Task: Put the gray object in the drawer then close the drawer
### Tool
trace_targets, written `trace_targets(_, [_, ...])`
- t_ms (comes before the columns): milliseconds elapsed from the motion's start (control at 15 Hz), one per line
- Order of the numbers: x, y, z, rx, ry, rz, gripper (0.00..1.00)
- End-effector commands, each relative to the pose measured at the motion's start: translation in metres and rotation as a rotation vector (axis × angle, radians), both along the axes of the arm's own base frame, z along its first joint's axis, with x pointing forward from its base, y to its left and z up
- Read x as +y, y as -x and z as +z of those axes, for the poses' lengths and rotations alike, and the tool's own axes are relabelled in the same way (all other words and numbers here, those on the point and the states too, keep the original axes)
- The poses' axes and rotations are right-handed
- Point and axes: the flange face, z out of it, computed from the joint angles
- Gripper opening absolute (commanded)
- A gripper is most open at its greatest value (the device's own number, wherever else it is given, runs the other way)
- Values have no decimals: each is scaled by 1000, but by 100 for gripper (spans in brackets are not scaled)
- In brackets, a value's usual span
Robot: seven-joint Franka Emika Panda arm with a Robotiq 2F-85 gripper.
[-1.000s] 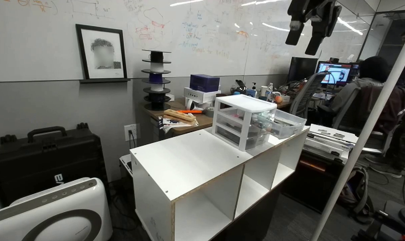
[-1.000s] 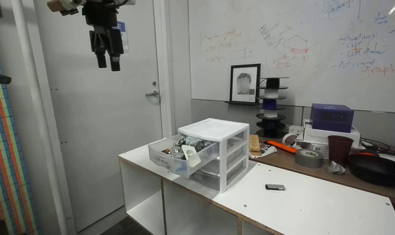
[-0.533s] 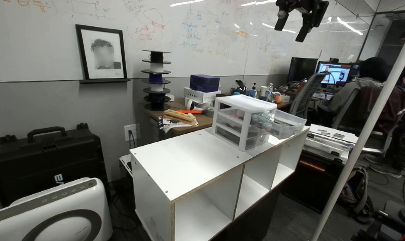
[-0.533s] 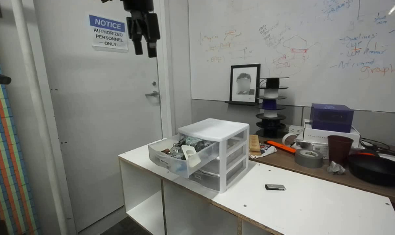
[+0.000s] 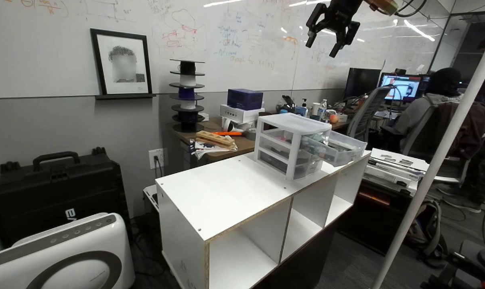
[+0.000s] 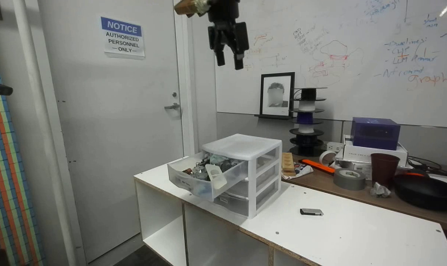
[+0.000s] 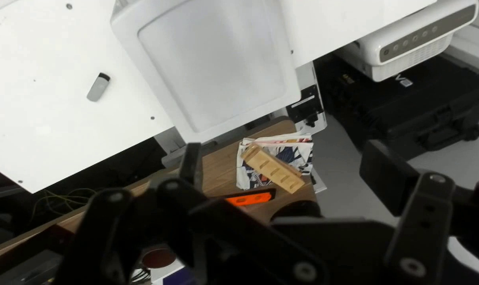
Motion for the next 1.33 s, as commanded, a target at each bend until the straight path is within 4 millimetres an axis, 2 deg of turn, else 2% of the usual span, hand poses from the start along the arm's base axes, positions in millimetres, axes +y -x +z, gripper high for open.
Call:
trace_targets(0, [-40,-55,-21,-27,-17,-88,100])
trace_targets(267, [-86,-85,-59,-5,-35,-198,100])
trace_targets(733, [-155,-97,-126,54,-77,-361,100])
trace_targets(933, [-174,-98,-157,80,-107,-409,100])
trace_targets(1267, [-190,-104,-224,146,-111,-443,100])
